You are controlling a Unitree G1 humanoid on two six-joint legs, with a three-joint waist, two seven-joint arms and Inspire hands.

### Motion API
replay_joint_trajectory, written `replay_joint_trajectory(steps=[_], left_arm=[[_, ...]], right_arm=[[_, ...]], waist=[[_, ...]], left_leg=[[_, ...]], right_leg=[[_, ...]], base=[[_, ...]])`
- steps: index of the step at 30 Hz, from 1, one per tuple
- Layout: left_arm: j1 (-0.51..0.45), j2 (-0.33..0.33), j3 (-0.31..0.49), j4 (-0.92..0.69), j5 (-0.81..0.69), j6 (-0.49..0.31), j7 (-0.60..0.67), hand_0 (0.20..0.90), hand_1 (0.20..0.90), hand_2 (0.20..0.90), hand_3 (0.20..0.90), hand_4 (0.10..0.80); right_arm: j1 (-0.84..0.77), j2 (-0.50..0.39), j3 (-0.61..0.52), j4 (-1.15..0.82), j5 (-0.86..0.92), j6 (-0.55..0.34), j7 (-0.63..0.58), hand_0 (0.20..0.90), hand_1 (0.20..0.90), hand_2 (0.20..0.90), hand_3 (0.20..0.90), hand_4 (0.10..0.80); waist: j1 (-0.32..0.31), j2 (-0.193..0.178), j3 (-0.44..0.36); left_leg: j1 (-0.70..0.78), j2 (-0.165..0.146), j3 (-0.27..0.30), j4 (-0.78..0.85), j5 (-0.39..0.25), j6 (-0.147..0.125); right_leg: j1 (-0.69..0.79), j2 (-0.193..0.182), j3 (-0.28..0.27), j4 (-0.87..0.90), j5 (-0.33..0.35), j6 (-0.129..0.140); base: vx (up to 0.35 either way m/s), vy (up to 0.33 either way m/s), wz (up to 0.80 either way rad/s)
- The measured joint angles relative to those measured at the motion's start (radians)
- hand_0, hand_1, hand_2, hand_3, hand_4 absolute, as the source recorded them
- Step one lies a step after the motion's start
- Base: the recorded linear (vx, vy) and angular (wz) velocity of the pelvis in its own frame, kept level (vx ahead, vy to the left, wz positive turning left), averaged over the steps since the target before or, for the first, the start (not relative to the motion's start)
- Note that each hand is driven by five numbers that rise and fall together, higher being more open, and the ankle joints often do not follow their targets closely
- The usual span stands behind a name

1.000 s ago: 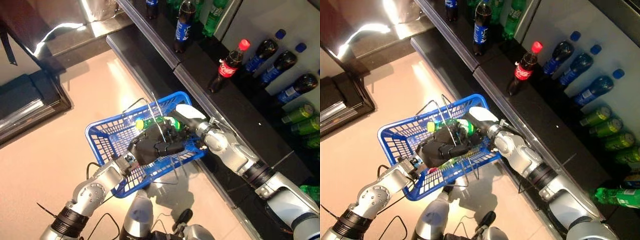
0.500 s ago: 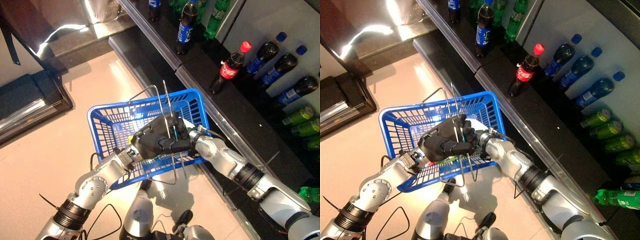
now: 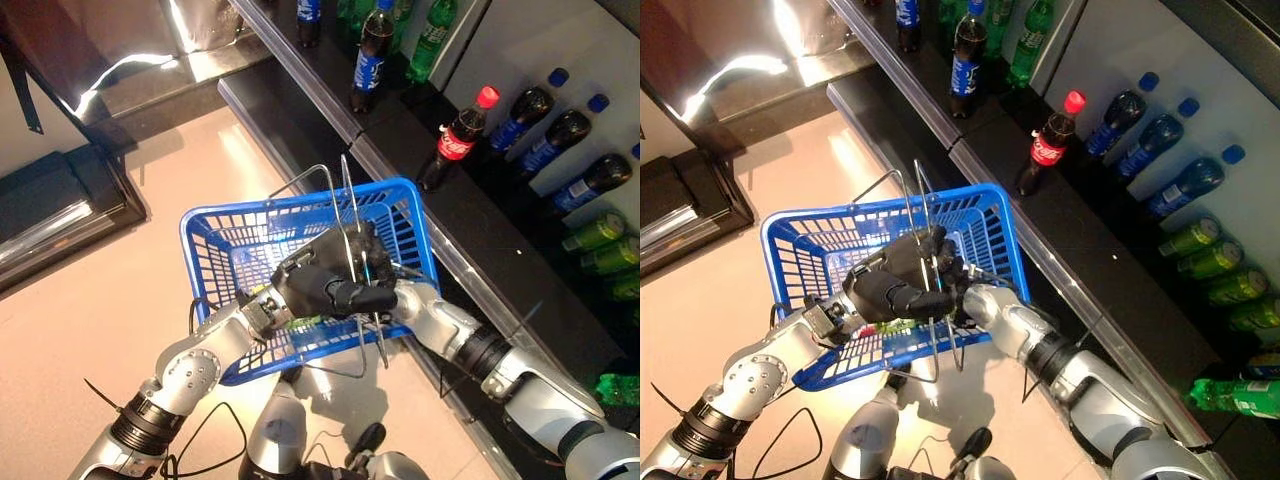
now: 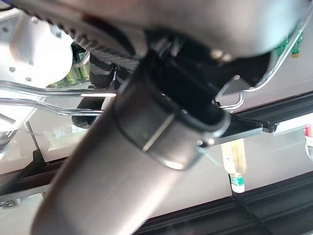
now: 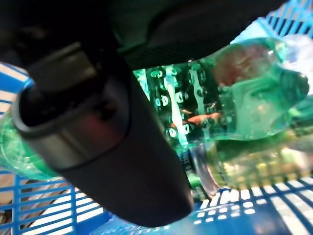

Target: Pick up the drink and place into the basket.

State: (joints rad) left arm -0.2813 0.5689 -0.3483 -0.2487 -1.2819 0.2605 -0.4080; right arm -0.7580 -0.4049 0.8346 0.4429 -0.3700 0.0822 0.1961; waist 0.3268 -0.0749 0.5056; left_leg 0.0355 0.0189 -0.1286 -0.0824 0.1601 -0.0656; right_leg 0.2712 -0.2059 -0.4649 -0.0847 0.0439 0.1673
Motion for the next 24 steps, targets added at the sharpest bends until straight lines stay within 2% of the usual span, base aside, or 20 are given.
replay_joint_trajectory(steps=[4, 5, 6, 7, 8, 9, 10, 17, 24], left_arm=[[0.000, 0.000, -0.008, 0.000, 0.000, 0.001, 0.000, 0.300, 0.300, 0.300, 0.200, 0.100], [-0.001, 0.000, -0.014, 0.000, 0.000, 0.001, 0.000, 0.300, 0.300, 0.300, 0.200, 0.100], [-0.001, 0.000, -0.019, 0.000, 0.000, 0.001, 0.000, 0.300, 0.300, 0.300, 0.200, 0.100], [-0.002, 0.000, -0.025, 0.000, 0.000, 0.001, 0.000, 0.300, 0.300, 0.300, 0.200, 0.100], [-0.002, 0.000, -0.028, 0.000, 0.000, 0.001, 0.000, 0.300, 0.300, 0.300, 0.200, 0.100], [-0.002, 0.000, -0.028, 0.000, 0.000, 0.001, 0.000, 0.300, 0.300, 0.300, 0.200, 0.100], [-0.002, 0.000, -0.028, 0.000, 0.000, 0.001, 0.000, 0.300, 0.300, 0.300, 0.200, 0.100], [-0.005, 0.002, -0.029, 0.000, 0.000, 0.019, 0.000, 0.300, 0.300, 0.300, 0.200, 0.100], [-0.004, 0.034, -0.029, 0.000, 0.000, 0.036, 0.001, 0.300, 0.300, 0.300, 0.200, 0.100]], right_arm=[[-0.031, 0.023, 0.011, 0.034, -0.009, 0.000, 0.027, 0.300, 0.300, 0.300, 0.200, 0.100], [-0.037, 0.027, 0.011, 0.039, -0.014, 0.000, 0.030, 0.387, 0.387, 0.387, 0.302, 0.202], [-0.042, 0.030, 0.011, 0.043, -0.018, 0.000, 0.030, 0.408, 0.408, 0.408, 0.326, 0.226], [-0.048, 0.034, 0.011, 0.050, -0.021, 0.001, 0.033, 0.458, 0.458, 0.458, 0.384, 0.284], [-0.062, 0.043, 0.011, 0.062, -0.022, 0.006, 0.038, 0.669, 0.669, 0.669, 0.631, 0.531], [-0.064, 0.046, 0.011, 0.062, -0.022, 0.008, 0.039, 0.820, 0.820, 0.820, 0.807, 0.707], [-0.070, 0.052, 0.011, 0.062, -0.022, 0.011, 0.040, 0.900, 0.900, 0.900, 0.900, 0.800], [-0.085, 0.069, 0.011, 0.062, -0.020, 0.018, 0.049, 0.900, 0.900, 0.900, 0.900, 0.800], [-0.086, 0.069, 0.011, 0.062, -0.020, 0.021, 0.050, 0.900, 0.900, 0.900, 0.900, 0.800]], waist=[[0.000, 0.000, 0.000], [0.000, 0.000, 0.000], [0.000, 0.000, 0.000], [0.000, 0.000, 0.000], [0.003, 0.000, 0.000], [0.004, 0.000, 0.000], [0.005, 0.000, 0.000], [0.009, 0.000, 0.000], [0.010, 0.000, 0.000]], left_leg=[[0.001, -0.002, -0.006, 0.000, 0.000, 0.000], [0.001, -0.003, -0.010, 0.000, 0.000, 0.000], [0.001, -0.003, -0.014, 0.001, 0.000, 0.000], [0.002, -0.004, -0.018, 0.002, 0.000, 0.000], [0.002, -0.005, -0.019, 0.002, 0.000, 0.000], [0.002, -0.005, -0.020, 0.002, 0.000, 0.000], [0.005, -0.006, -0.020, 0.002, 0.000, 0.000], [0.014, -0.008, -0.020, 0.002, -0.004, -0.003], [0.018, -0.007, -0.019, 0.002, -0.001, 0.001]], right_leg=[[0.004, 0.000, -0.008, 0.000, 0.000, 0.000], [0.007, 0.000, -0.018, 0.000, -0.001, 0.000], [0.010, 0.000, -0.020, 0.000, -0.002, -0.001], [0.013, 0.000, -0.021, 0.000, -0.003, 0.000], [0.015, -0.001, -0.022, 0.000, -0.004, 0.001], [0.015, -0.001, -0.022, 0.000, -0.005, 0.001], [0.018, -0.001, -0.022, 0.000, -0.005, 0.001], [0.027, -0.004, -0.022, 0.000, -0.005, 0.002], [0.029, -0.004, -0.022, 0.000, -0.005, 0.002]], base=[[0.009, 0.003, 0.03], [0.018, 0.006, 0.11], [0.019, 0.004, 0.12], [0.027, 0.005, 0.11], [0.029, 0.006, 0.07], [0.026, 0.006, 0.04], [0.000, 0.000, 0.00], [0.000, 0.000, 0.00], [0.000, 0.000, 0.00]])
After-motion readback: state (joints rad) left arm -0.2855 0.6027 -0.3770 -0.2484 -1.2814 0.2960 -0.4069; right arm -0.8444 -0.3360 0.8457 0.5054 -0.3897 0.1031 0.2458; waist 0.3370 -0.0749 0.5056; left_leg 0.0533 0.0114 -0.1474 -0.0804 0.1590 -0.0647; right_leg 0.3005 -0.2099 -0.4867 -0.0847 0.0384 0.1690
